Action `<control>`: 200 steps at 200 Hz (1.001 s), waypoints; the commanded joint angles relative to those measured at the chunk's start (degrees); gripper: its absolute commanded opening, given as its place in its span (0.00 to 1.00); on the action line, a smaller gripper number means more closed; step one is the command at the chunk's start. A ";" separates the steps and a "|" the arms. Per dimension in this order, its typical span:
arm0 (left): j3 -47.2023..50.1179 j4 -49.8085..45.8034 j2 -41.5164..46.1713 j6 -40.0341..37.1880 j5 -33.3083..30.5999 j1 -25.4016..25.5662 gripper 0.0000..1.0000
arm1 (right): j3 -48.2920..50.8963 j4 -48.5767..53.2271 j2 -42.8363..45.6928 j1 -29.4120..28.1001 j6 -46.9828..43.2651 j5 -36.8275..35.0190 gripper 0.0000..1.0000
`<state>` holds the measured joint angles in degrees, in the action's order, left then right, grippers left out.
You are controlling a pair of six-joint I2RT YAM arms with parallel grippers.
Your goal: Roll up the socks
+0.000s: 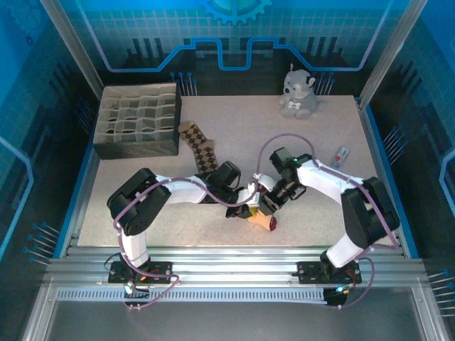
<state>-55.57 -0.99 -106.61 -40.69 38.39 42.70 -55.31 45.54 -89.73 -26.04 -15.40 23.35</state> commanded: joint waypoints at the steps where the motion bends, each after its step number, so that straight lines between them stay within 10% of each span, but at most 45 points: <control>1: -2.21 -10.52 -2.83 -0.36 0.73 0.90 0.00 | 2.31 -5.94 7.98 1.05 7.19 -3.38 0.44; 94: -17.91 -27.14 -13.04 7.34 -3.19 0.96 0.00 | 11.27 -7.28 42.63 0.96 11.79 -24.12 0.53; 200: -25.62 -35.47 -19.48 15.50 -1.84 -0.70 0.00 | 12.71 -4.66 36.29 -26.80 -2.35 -45.52 0.66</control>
<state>-81.69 -30.76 -121.49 -27.83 39.79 42.76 -44.05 41.28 -52.75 -47.81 -13.32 -14.81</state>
